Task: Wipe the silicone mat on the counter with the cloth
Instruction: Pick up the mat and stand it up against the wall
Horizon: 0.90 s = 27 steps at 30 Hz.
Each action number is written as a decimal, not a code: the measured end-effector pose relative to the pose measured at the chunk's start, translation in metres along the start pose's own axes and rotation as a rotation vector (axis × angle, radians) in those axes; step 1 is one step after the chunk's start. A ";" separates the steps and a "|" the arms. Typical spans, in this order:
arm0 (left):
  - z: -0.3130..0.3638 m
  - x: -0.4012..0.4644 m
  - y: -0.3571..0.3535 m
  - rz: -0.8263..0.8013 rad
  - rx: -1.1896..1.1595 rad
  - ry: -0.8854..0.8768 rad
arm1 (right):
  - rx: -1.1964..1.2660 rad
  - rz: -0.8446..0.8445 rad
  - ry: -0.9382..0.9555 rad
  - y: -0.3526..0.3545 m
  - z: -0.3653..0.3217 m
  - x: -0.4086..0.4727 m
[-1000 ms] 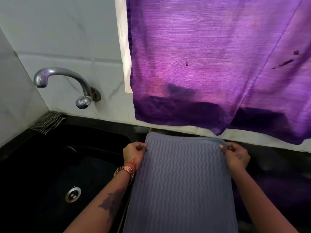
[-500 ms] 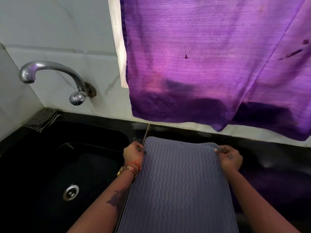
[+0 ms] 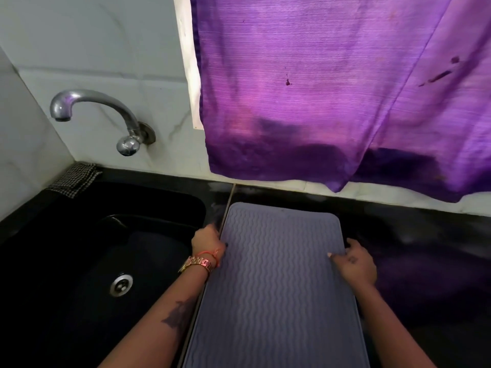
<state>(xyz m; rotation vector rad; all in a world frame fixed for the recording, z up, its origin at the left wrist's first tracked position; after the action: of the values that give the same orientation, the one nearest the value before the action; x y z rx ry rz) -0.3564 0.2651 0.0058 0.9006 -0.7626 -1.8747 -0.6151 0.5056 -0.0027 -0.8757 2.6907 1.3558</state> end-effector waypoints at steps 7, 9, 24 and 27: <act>-0.030 -0.043 0.000 -0.066 -0.016 0.005 | -0.008 -0.037 0.009 -0.005 0.030 -0.060; -0.040 -0.057 0.000 -0.073 -0.040 0.007 | 0.000 -0.045 0.011 -0.005 0.038 -0.080; -0.081 -0.120 -0.002 -0.221 0.020 -0.012 | -0.032 -0.060 -0.102 0.002 0.070 -0.180; -0.088 -0.131 -0.005 -0.281 0.050 0.005 | -0.037 -0.053 -0.152 0.001 0.080 -0.194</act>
<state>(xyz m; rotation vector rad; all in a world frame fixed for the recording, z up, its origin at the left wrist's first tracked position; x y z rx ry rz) -0.2417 0.3729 -0.0102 1.0886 -0.7112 -2.1034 -0.4709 0.6583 -0.0044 -0.8058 2.5196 1.4046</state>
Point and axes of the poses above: each hand's wrist, its own x-axis towards the middle knuckle, its own y-axis out of the back of the hand, z = x × y, the point moved 8 cm from there along x, towards the middle knuckle, and after that the axes turned 4 degrees about -z, right-handed, at the moved point
